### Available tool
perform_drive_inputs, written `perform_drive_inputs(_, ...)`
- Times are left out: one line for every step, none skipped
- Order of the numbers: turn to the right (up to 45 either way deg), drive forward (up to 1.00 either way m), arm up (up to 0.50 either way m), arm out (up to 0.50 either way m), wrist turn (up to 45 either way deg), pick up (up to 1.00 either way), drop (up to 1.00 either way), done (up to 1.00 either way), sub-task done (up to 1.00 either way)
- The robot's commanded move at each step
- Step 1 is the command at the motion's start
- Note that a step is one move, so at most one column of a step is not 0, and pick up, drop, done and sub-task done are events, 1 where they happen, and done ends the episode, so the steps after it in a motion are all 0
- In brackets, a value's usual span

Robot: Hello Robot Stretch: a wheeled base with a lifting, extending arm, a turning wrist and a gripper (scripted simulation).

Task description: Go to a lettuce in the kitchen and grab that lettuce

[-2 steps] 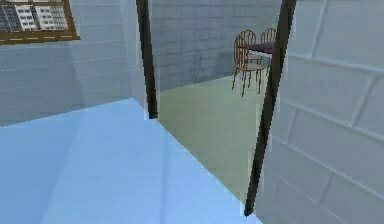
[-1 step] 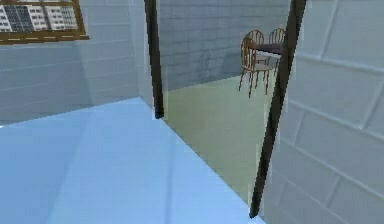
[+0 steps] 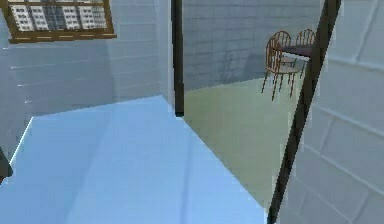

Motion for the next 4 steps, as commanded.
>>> perform_drive_inputs(0.0,0.95,0.0,0.0,0.0,0.0,0.0,0.0,0.0)
perform_drive_inputs(6.0,0.0,0.0,0.0,0.0,0.0,0.0,0.0,0.0)
perform_drive_inputs(0.0,0.1,0.0,0.0,0.0,0.0,0.0,0.0,0.0)
perform_drive_inputs(12.0,0.0,0.0,0.0,0.0,0.0,0.0,0.0,0.0)
